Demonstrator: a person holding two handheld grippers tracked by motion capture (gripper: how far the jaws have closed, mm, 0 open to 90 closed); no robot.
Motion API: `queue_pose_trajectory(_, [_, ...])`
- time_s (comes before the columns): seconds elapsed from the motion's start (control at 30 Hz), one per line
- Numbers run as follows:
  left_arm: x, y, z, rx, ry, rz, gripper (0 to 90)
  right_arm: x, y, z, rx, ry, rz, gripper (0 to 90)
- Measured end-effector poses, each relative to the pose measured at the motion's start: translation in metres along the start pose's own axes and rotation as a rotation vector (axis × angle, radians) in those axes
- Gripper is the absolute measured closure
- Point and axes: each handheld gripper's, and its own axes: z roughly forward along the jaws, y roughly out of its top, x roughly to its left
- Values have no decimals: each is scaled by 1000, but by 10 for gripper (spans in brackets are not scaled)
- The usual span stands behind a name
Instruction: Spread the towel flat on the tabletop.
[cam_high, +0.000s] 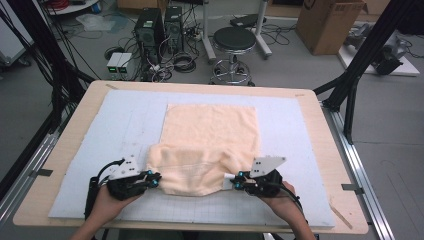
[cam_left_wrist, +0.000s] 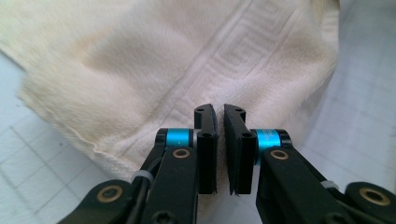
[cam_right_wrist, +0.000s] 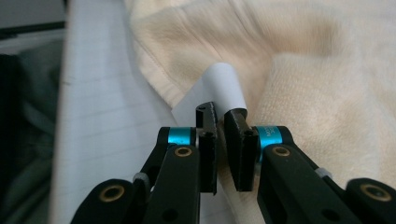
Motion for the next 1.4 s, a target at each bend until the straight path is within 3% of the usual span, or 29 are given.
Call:
queue_pose_trajectory(0.07, [-8, 0, -15, -34, -8, 0, 835, 12, 3, -8, -32, 23, -13, 840])
queue_pose_trajectory(0.17, [-24, -3, -35, -46, -21, 24, 835, 33, 6, -17, -44, 59, -31, 840])
queue_pose_trajectory(0.27, [-43, -7, -57, -71, -66, 26, 834, 58, 8, -26, -47, 116, -42, 834])
queue_pose_trajectory(0.3, [-47, -8, -63, -70, -80, 32, 832, 68, 8, -31, -60, 175, -39, 811])
queue_pose_trajectory(0.37, [-56, -9, -72, -77, -137, 31, 794, 77, 8, -37, -85, 200, -43, 733])
queue_pose_trajectory(0.4, [-60, -9, -76, -85, -147, 32, 724, 78, 8, -40, -92, 203, -36, 699])
queue_pose_trajectory(0.53, [-56, -4, -71, -102, -122, 42, 568, 65, 11, -39, -78, 124, -21, 622])
queue_pose_trajectory(0.67, [-30, -2, -37, -81, -108, 15, 521, 40, 8, -15, -21, 78, 8, 557])
queue_pose_trajectory(0.87, [-1, -1, 17, 39, -72, 4, 444, 3, -2, 21, 78, 41, 53, 526])
queue_pose_trajectory(0.93, [3, -2, 28, 76, -43, 14, 459, -4, -5, 28, 124, 50, 57, 575])
queue_pose_trajectory(1.0, [5, -4, 33, 104, -45, -5, 607, -5, -7, 32, 157, 59, 49, 666])
queue_pose_trajectory(1.07, [2, -5, 32, 110, -46, 13, 756, -5, -8, 34, 189, 75, 40, 775])
queue_pose_trajectory(1.1, [-1, -5, 29, 97, -54, 10, 786, -3, -8, 34, 195, 88, 33, 819])
queue_pose_trajectory(1.23, [-17, -10, 8, 70, -79, 19, 807, 8, -7, 22, 124, 132, 35, 845])
queue_pose_trajectory(1.4, [-45, -21, -28, 22, -149, 3, 792, 43, -3, -7, 31, 225, -3, 845])
